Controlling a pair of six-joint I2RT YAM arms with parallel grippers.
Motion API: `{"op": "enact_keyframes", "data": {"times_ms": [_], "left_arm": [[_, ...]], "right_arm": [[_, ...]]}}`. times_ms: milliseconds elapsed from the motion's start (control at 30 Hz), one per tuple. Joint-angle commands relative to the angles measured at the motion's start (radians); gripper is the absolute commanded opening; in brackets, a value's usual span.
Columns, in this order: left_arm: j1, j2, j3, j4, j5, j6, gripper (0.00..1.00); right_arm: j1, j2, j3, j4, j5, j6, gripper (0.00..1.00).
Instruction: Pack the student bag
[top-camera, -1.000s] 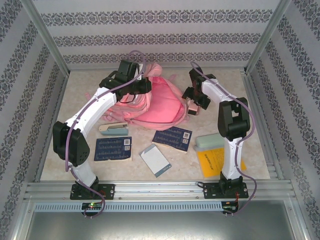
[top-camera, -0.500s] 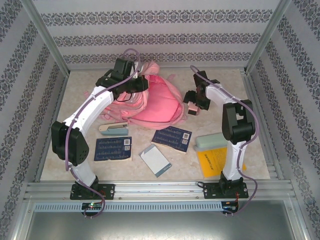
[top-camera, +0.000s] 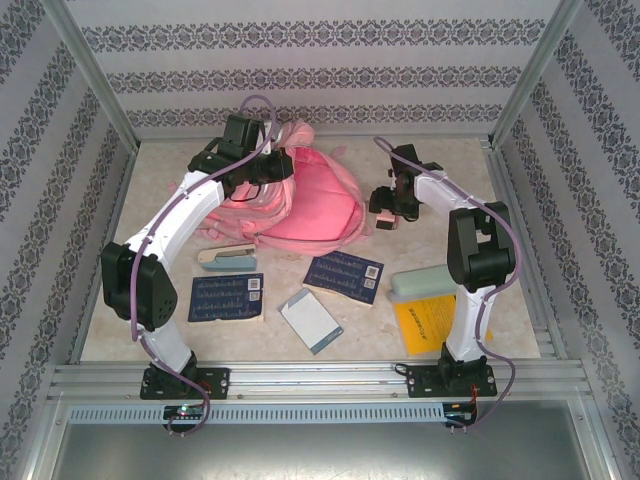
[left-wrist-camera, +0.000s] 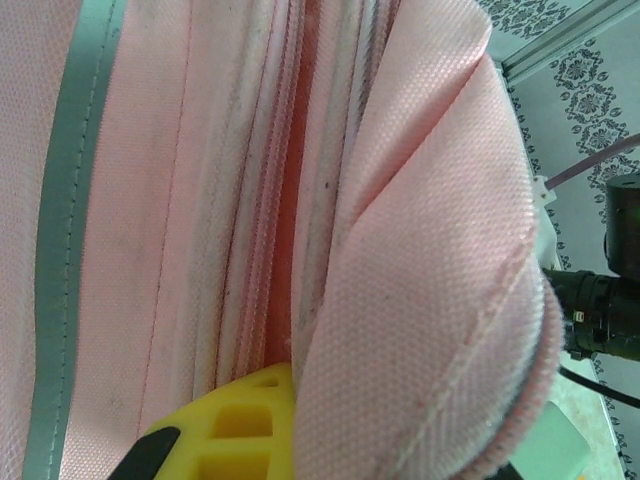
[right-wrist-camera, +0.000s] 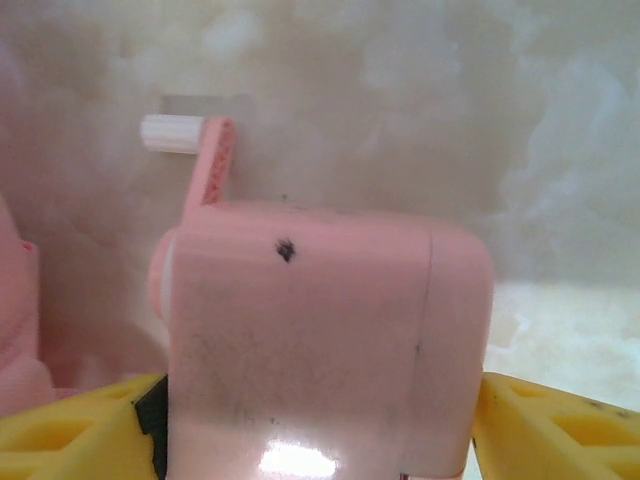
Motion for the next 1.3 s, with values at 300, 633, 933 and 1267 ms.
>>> {"op": "enact_keyframes", "data": {"times_ms": [300, 633, 933, 1267], "left_arm": [[0.018, -0.012, 0.053, 0.082, 0.090, -0.011, 0.00], [-0.002, 0.047, 0.308, -0.098, 0.175, 0.104, 0.00], [-0.004, 0.055, 0.374, -0.122, 0.262, 0.186, 0.00], [-0.007, 0.080, 0.392, -0.058, 0.344, 0.132, 0.00]], "right_arm": [[-0.036, -0.111, -0.094, 0.046, 0.057, 0.060, 0.46], [-0.035, -0.421, -0.211, 0.200, -0.054, 0.191, 0.40], [0.108, -0.456, -0.237, 0.369, -0.186, 0.349, 0.40], [0.248, -0.248, -0.114, 0.529, -0.196, 0.673, 0.45]]}}
